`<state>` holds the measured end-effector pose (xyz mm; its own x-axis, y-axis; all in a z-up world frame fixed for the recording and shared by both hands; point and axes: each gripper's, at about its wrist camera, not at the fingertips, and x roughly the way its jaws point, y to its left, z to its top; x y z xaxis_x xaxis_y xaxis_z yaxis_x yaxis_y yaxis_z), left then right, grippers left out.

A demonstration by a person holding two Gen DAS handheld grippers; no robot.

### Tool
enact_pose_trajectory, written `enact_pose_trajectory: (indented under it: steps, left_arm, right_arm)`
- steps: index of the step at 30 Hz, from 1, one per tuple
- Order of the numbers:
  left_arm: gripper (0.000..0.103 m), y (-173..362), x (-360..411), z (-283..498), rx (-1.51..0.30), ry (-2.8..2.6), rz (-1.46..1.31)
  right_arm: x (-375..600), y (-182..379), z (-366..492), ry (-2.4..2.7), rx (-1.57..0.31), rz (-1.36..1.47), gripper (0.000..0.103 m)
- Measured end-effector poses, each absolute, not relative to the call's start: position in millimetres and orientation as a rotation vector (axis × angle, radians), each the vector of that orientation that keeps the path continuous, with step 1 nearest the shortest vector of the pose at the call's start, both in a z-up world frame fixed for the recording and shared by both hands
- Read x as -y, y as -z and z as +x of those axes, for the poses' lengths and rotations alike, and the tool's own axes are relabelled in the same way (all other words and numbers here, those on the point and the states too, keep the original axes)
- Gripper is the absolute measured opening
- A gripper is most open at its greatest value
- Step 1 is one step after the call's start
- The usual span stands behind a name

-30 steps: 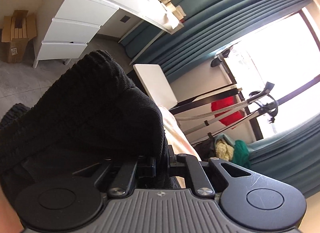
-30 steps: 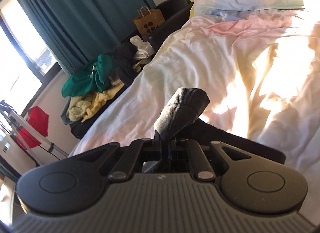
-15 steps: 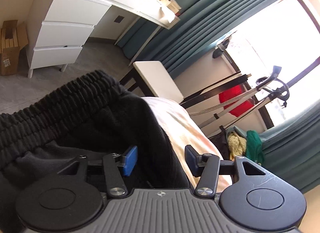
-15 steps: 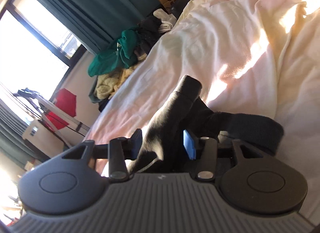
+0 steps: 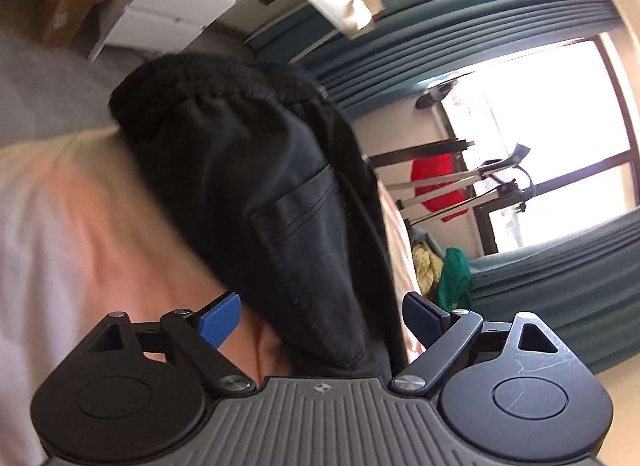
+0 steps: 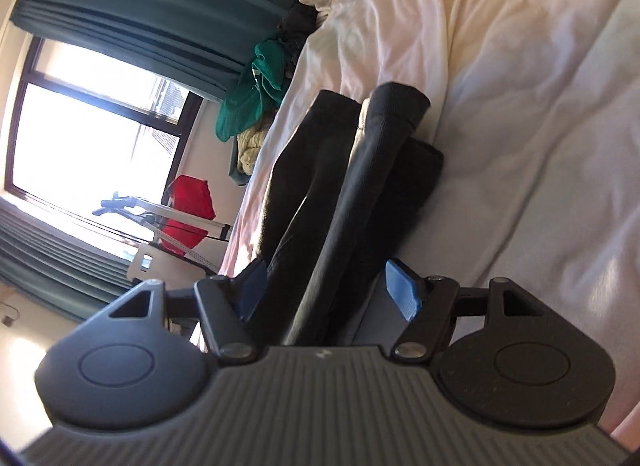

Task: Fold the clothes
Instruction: 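Fold the waistband over again with the left gripper while the right gripper holds the legs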

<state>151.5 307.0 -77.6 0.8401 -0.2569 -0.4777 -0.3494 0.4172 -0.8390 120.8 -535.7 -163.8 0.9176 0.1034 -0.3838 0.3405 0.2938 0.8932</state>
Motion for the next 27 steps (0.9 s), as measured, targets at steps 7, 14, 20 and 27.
enact_pose_trajectory:
  steps: [7,14,20,27]
  left_arm:
    - [0.096,93.9,-302.2,165.5,-0.624,-0.117,-1.139]
    - [0.099,114.9,-297.9,193.2,-0.583,-0.182,-1.156]
    - [0.057,118.4,-296.5,210.8,-0.552,-0.2,-1.059]
    - [0.01,96.7,-309.1,201.3,-0.426,-0.124,-1.059]
  right_arm:
    - [539.3,189.9,148.6,0.183,-0.416,1.398,0.069]
    - [543.3,192.7,179.8,0.278,-0.398,1.283,0.067]
    - [545.6,193.3,183.4,0.399,-0.376,1.206,0.018]
    - [547.8,168.0,171.2,0.384,-0.312,1.156,0.013]
